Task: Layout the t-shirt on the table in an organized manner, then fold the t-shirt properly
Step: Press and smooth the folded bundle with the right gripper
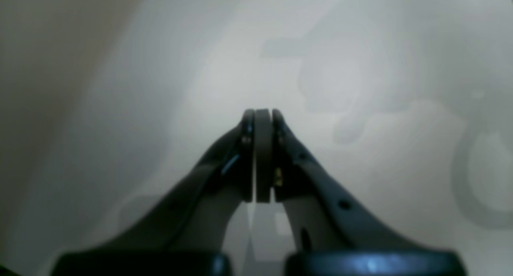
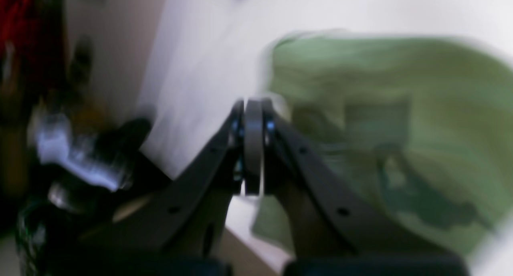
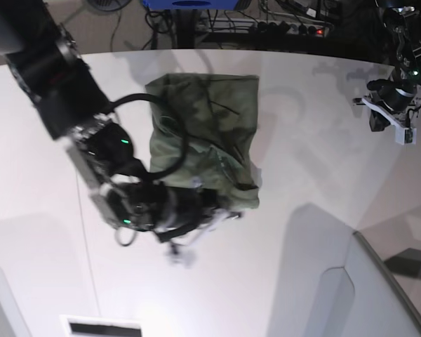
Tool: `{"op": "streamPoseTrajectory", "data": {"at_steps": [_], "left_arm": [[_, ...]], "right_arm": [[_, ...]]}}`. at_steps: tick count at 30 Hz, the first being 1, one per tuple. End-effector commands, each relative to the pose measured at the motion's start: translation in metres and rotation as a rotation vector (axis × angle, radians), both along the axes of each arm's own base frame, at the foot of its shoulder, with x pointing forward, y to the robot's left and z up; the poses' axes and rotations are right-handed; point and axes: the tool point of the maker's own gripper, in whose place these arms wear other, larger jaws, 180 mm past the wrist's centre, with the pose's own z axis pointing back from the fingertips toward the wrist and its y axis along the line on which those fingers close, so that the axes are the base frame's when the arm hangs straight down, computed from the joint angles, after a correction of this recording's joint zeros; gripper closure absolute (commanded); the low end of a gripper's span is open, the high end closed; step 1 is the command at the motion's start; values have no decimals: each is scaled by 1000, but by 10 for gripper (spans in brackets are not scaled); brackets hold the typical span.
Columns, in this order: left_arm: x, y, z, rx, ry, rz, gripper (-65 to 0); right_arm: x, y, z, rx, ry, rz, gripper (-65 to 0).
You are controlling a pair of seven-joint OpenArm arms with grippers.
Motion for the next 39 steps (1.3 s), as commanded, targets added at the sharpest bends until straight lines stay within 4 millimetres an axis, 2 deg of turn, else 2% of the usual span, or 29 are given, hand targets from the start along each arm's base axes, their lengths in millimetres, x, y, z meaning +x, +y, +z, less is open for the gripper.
{"op": "streamPoseTrajectory", "data": {"at_steps": [1, 4, 6, 8, 12, 14, 18, 22, 28, 31, 33, 35, 39], "left_arm": [[4, 8, 7, 13, -23, 3, 0], [1, 11, 1, 5, -6, 15, 0], [1, 10, 0, 4, -7, 11, 0], [4, 8, 2, 4, -14, 6, 0], [16, 7, 6, -1, -37, 6, 0], [17, 6, 7, -2, -39, 6, 0], [17, 6, 7, -2, -38, 7, 0], [17, 6, 7, -2, -38, 7, 0], [16, 6, 6, -3, -37, 8, 0], [17, 6, 6, -5, -38, 8, 0], [23, 3, 8, -5, -49, 1, 0], [25, -4, 5, -9, -40, -23, 0], [29, -22, 1, -21, -27, -73, 0]], "right_arm": [[2, -18, 7, 0, 4, -58, 0], [-19, -58, -10, -40, 71, -176, 0], [-34, -75, -28, -58, 120, -209, 0], [-47, -87, -49, -71, 181, -247, 0], [-65, -90, -66, -82, 238, -254, 0], [-72, -88, -70, -80, 253, -252, 0], [-96, -69, -78, -59, 320, -204, 0], [-125, -25, -73, -7, 406, -68, 0], [-139, -2, -65, -33, 400, 69, 0], [-153, 10, -73, -58, 430, 165, -6], [-157, 13, -79, -63, 434, 210, -2], [-152, 11, -79, -53, 424, 207, -2], [-125, 9, -41, 4, 288, 182, -2]]}}
